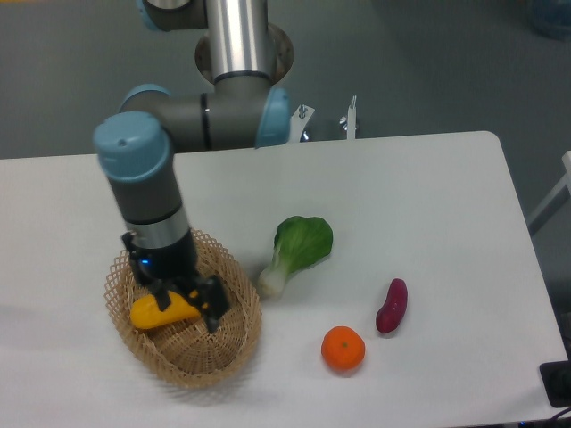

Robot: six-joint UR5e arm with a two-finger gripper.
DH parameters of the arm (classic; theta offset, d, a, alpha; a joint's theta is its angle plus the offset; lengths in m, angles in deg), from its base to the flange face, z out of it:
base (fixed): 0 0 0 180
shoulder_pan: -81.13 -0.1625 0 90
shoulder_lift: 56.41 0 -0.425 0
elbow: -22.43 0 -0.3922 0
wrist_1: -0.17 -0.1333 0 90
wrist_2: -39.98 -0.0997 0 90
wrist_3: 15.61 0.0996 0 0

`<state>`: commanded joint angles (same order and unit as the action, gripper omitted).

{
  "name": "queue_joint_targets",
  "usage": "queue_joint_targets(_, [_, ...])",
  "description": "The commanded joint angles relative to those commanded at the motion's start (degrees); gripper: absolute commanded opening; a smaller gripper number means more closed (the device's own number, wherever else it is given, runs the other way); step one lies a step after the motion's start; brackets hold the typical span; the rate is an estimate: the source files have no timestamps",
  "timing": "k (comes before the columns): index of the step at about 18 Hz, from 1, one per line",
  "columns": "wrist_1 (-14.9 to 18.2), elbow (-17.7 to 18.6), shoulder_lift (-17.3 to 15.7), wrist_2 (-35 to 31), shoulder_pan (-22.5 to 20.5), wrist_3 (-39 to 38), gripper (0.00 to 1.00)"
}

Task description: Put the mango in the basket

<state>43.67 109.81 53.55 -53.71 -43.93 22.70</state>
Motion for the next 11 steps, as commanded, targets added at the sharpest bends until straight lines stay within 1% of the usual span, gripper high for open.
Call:
queue_joint_targets(1, [2.3,-1.1,-0.2,0.2,-1.2,0.2,1.00])
queue_joint_targets(2, [5.5,-2.2,-0.4,0.2,-2.9,0.7,1.00])
queue_joint_targets(3, [8.9,-2.9,-0.9,0.3,-4.7,3.0,1.00])
queue_joint_targets(5, [14.0,-3.7,-2.1,0.5,-7.8,11.5,1.00])
queue_joint_targets(7, [17.7,-4.8,-3.0,1.4,-11.7,18.6,1.00])
queue_joint_targets(9, [20.6,-6.2,-3.1,2.6,-15.6,24.1,1.00])
queue_joint_targets(11, [22.3,-7.2,-3.1,2.7,-18.8,31.2,1.00])
